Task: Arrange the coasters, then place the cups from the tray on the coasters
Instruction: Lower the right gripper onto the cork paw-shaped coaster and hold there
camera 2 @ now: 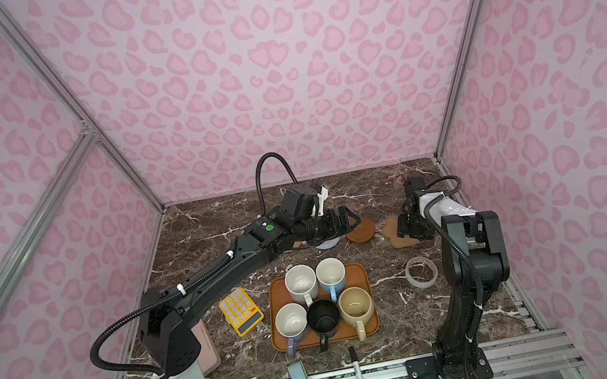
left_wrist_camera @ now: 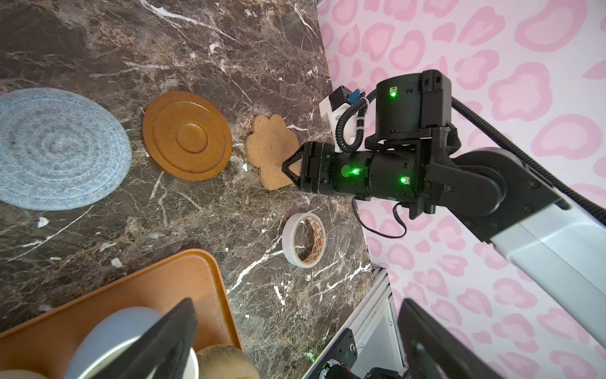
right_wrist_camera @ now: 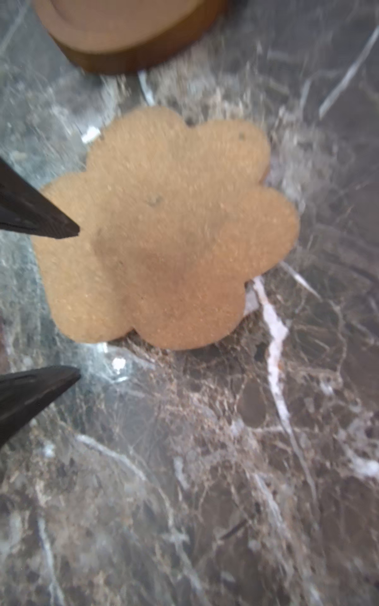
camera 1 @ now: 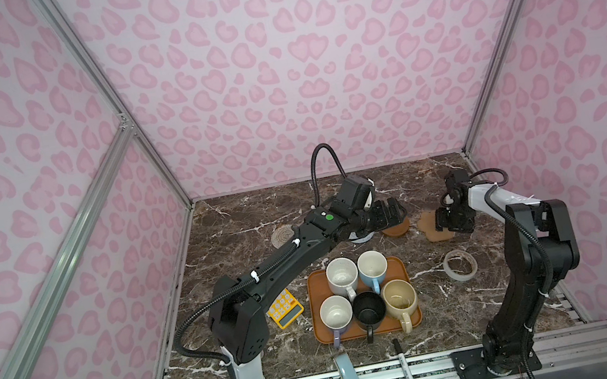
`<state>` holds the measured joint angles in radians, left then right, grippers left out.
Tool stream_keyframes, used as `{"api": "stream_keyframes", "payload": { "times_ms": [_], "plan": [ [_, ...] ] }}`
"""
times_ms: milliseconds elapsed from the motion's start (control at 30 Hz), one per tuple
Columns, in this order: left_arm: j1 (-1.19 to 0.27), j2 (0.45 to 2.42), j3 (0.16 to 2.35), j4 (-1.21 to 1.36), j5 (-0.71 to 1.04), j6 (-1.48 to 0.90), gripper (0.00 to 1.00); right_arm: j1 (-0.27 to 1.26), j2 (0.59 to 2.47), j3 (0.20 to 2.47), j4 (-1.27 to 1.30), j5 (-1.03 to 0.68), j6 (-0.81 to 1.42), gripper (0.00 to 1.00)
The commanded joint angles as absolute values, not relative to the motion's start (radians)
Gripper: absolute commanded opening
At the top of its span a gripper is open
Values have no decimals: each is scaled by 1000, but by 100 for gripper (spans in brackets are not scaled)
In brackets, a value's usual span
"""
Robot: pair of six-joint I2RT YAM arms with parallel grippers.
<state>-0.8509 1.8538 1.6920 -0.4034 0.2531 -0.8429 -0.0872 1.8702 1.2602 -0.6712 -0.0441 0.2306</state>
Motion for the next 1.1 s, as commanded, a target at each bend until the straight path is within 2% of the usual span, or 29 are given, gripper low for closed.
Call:
{"api": "stream_keyframes", "payload": {
  "times_ms": [0,367,1067],
  "plan": [
    [-852,1859,1700,-398,242,-833,98,-87,1900,1283,-691,-18,203,68],
    [-851,1858,1693,-398,236,-833,98,-64,1964,1316,-691,-49,220,62],
    [-839,1833,1663,-394,229,-835,98,-70,2002,1377,-648,-108,294,58]
  ]
}}
